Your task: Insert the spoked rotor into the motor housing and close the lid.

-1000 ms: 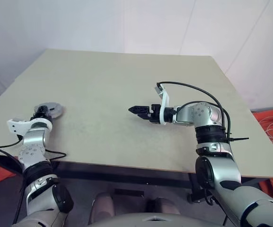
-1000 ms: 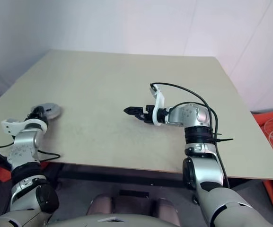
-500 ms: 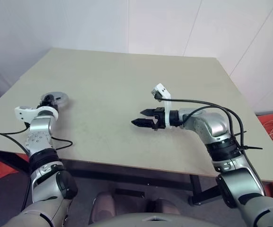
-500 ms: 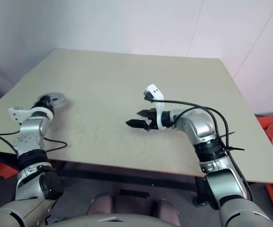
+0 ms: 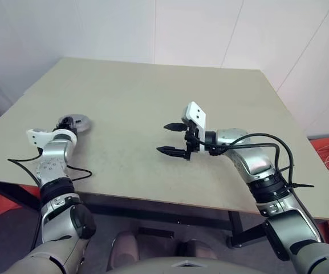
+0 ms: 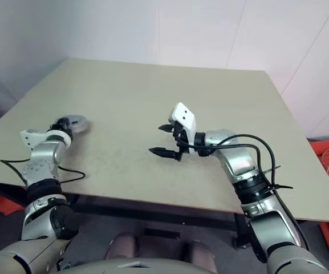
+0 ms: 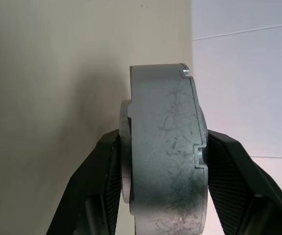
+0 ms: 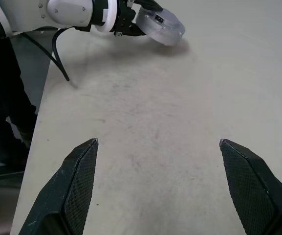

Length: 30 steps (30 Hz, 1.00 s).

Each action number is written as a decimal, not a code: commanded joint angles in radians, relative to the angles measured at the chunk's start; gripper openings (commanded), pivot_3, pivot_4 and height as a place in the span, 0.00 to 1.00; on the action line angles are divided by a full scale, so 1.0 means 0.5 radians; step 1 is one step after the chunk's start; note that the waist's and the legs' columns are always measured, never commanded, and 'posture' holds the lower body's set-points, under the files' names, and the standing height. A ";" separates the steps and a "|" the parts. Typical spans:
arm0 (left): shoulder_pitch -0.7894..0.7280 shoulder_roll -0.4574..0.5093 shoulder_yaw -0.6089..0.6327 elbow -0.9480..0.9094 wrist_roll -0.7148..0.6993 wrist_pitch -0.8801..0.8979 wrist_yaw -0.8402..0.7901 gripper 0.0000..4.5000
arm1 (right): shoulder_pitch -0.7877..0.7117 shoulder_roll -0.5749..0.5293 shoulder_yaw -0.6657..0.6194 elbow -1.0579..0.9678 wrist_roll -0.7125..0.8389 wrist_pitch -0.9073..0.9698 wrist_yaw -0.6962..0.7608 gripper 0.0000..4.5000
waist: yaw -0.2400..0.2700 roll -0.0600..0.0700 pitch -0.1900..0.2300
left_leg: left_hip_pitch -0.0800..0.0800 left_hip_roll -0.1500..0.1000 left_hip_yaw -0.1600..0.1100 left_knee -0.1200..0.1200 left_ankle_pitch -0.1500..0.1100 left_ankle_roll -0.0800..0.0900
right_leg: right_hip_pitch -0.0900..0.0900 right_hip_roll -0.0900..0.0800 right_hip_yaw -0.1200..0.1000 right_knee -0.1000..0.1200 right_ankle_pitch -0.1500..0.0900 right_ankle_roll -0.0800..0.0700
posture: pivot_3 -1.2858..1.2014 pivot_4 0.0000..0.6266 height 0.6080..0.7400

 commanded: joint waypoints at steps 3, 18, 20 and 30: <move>-0.077 -0.008 0.035 -0.086 -0.039 0.000 0.033 0.47 | 0.012 0.033 -0.021 -0.043 0.005 -0.037 0.008 1.00 | -0.002 0.000 0.000 | 0.000 0.000 0.000 0.000 0.000 0.000 | 0.000 0.000 0.000 0.000 0.000 0.000 | 0.52 0.00 1.00; 0.052 -0.137 0.047 -0.488 -0.123 0.110 0.518 0.99 | 0.039 0.028 -0.018 -0.048 -0.050 -0.075 0.035 1.00 | -0.015 -0.001 0.001 | 0.002 0.000 0.000 0.001 -0.001 0.001 | 0.003 0.000 0.000 0.000 0.000 -0.001 | 0.52 0.00 1.00; 0.125 -0.213 0.024 -0.693 -0.171 0.159 0.744 0.99 | 0.040 0.027 -0.024 -0.043 -0.054 -0.084 0.037 1.00 | -0.022 -0.001 0.001 | 0.002 0.000 0.000 0.001 -0.002 0.003 | 0.004 -0.001 0.000 0.000 0.000 -0.001 | 0.52 0.00 1.00; 0.458 -0.280 -0.292 -1.214 -0.135 0.444 1.259 0.99 | 0.024 0.021 -0.028 0.021 -0.095 -0.141 0.063 1.00 | -0.038 -0.001 0.000 | 0.004 0.000 0.001 0.008 -0.003 0.005 | 0.014 0.000 -0.001 0.000 -0.007 0.011 | 0.52 0.00 1.00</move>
